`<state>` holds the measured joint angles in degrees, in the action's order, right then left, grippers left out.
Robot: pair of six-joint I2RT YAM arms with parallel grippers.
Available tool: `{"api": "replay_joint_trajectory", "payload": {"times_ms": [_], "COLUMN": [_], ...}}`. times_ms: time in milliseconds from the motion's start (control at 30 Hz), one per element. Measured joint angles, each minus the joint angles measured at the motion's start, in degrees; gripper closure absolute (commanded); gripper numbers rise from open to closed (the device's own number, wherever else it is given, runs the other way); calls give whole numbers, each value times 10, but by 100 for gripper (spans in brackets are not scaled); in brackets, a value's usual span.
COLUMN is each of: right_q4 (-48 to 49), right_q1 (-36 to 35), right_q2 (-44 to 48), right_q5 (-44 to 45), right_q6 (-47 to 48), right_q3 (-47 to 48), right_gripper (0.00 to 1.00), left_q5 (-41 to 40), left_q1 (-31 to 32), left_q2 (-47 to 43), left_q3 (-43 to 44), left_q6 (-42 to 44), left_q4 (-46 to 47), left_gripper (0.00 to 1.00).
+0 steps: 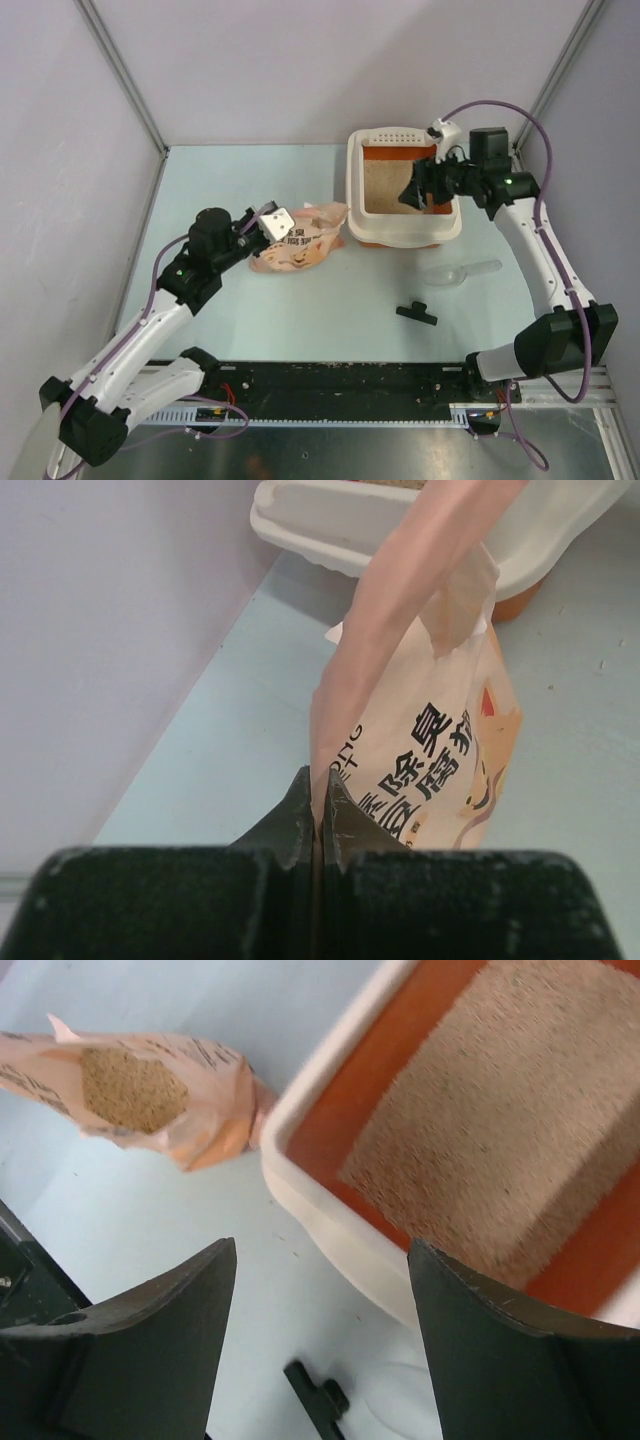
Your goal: Fill the litter box with clean litter
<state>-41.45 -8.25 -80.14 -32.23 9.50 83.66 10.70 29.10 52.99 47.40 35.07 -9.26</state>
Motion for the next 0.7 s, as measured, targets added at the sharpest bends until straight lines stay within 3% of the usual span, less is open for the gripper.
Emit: {"api": "replay_joint_trajectory", "payload": {"times_ms": [367,700], "right_q4": [102,104], "right_q1": [-208,-249], "right_q2": [-88,-202], "right_q5": [65,111], "right_q6": [-110,-137], "right_q3": [21,65], "right_gripper": [31,35], "left_q5": [1,15], "left_q1": [0,10], "left_q2": [-31,-108], "left_q3": [9,-47], "left_q6": [-6,-1], "left_q4": [-57,-54], "left_gripper": [100,100]}}
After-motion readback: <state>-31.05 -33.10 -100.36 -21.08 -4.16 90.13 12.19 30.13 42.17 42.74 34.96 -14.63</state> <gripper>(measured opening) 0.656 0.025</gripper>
